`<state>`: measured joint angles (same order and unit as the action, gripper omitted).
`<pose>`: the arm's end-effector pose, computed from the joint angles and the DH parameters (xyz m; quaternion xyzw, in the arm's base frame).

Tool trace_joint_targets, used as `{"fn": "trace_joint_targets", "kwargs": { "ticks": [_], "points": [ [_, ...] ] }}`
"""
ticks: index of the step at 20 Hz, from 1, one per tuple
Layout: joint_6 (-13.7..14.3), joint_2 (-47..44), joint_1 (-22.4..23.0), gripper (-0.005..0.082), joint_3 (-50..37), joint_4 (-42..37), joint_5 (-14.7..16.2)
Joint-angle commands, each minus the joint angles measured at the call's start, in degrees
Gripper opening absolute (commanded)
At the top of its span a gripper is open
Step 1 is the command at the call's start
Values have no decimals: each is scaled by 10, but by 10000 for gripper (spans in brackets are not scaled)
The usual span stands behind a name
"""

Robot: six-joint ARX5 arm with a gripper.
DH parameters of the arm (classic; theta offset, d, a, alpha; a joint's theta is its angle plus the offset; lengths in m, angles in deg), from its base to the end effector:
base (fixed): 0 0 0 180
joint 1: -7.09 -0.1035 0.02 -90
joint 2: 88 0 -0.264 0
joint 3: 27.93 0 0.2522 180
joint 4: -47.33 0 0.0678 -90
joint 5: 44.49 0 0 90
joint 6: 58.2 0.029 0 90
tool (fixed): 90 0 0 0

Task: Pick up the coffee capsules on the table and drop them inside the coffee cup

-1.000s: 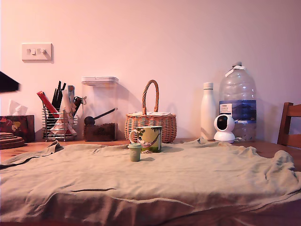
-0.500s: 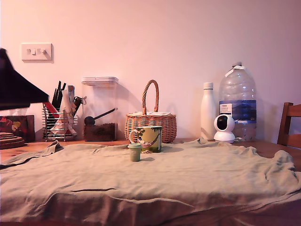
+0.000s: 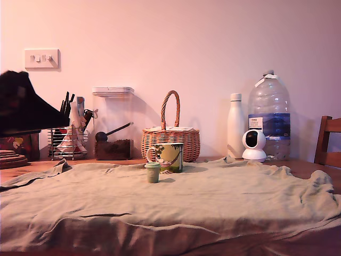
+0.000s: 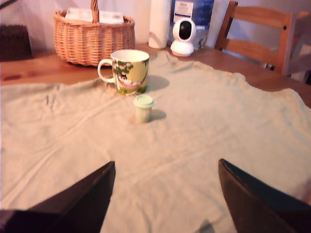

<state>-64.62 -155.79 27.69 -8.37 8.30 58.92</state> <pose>0.1689 -0.0707 0.1445 -0.0484 0.0962 -0.2866 0.9520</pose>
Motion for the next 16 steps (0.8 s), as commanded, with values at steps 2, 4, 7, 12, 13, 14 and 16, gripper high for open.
{"fn": "trace_joint_targets", "kwargs": {
  "ticks": [2, 4, 7, 12, 13, 14, 16],
  "points": [
    [5, -45, 2, 617, 0, -50, 0],
    [5, -78, 2, 617, 7, -72, 0],
    [5, -128, 2, 616, 23, -102, 0],
    [13, -203, 7, 616, 62, -116, 0],
    [15, -217, 8, 616, 67, -126, 0],
    [15, -230, 8, 616, 73, -131, 0],
    [16, -257, 10, 616, 87, -136, 0]
  ]
}}
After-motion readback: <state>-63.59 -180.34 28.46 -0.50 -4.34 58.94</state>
